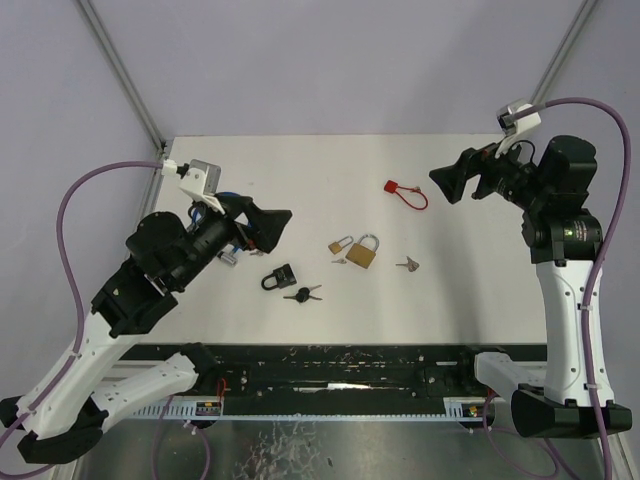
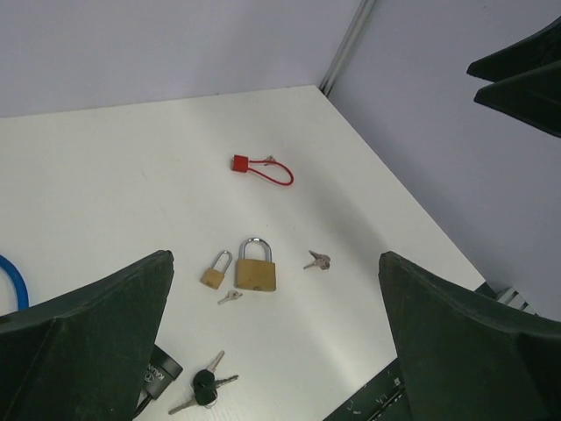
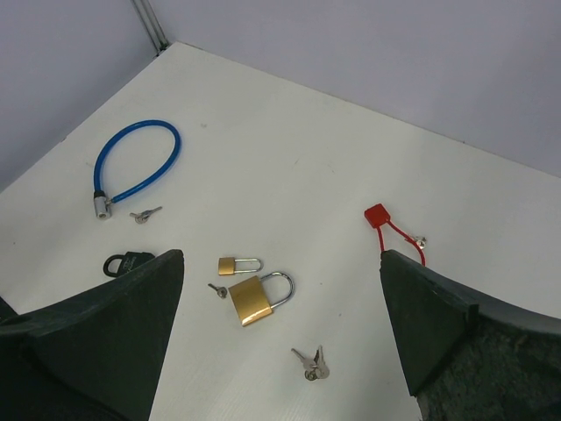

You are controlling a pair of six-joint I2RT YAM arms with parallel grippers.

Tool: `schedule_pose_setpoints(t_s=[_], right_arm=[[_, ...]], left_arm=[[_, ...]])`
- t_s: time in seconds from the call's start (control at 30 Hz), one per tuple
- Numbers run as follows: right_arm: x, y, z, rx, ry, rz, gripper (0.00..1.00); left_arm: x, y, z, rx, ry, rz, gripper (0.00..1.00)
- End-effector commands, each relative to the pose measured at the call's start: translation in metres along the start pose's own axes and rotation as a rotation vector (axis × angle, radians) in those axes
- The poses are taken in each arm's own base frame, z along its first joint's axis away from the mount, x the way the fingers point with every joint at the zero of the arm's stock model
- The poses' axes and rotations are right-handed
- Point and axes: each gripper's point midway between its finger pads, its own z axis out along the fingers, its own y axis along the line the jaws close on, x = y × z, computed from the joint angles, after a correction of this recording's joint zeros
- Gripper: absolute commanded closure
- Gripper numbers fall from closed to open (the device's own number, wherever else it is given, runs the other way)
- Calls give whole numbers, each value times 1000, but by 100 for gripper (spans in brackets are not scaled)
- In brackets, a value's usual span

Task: Lock with the key
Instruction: Reset both arms

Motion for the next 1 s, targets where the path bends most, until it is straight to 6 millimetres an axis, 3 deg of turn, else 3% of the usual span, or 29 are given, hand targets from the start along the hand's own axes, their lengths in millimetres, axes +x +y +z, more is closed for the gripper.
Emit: schedule_pose_setpoints(t_s=[0.0,0.4,0.97], right_arm=[[-12,5,-9,0,-45,-43,1],[-3,7,-22,38,-53,-64,1],[-8,8,-21,31,-60,-60,1]], left_arm=[[5,6,-6,-20,-4,-19,0],[23,0,5,34,23,-7,0],[16,-9,10,83,-3,11,0]])
